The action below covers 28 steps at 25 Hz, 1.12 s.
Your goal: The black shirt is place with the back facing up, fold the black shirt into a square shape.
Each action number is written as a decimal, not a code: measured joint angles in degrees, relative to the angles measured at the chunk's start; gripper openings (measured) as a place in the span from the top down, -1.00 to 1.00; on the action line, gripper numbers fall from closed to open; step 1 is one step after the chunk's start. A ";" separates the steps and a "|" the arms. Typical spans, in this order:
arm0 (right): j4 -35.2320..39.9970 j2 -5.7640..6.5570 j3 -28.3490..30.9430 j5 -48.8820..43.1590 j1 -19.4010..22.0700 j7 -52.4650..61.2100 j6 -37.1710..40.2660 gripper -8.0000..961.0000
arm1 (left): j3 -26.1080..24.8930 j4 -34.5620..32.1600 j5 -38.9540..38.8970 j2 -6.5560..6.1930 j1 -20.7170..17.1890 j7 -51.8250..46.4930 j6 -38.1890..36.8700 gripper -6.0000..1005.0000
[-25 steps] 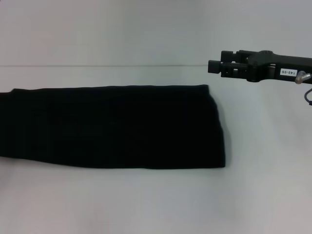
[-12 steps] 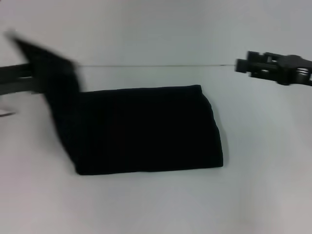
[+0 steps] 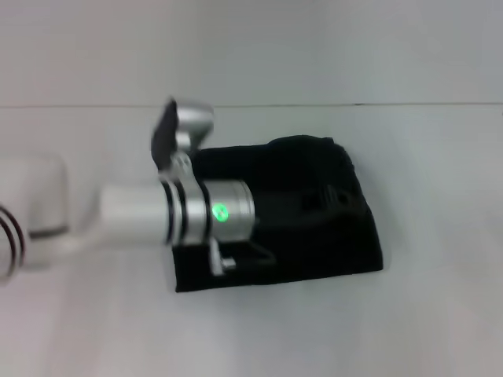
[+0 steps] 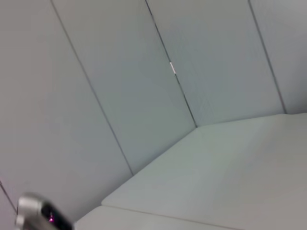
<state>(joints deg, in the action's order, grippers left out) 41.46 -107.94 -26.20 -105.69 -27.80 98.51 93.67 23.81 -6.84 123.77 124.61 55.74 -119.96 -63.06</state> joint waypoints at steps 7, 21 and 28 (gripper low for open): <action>-0.60 0.30 -0.06 -2.28 -0.29 1.12 -0.39 -0.66 | -10.03 7.52 -5.13 0.11 -6.19 16.88 -3.73 0.79; -2.79 -0.46 -1.37 -20.07 -8.60 19.50 -8.31 -0.65 | -16.06 -11.82 -6.30 -2.27 -17.03 15.57 -24.35 -0.19; -3.67 -1.09 -0.96 -20.02 -9.73 20.90 -9.84 -0.65 | -11.86 -16.10 -3.51 -6.28 -15.15 3.72 -5.82 -0.78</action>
<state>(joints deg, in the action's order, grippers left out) 37.79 -109.03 -27.16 -125.71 -37.53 119.41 83.82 11.95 -22.94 120.25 118.33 40.59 -116.24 -68.88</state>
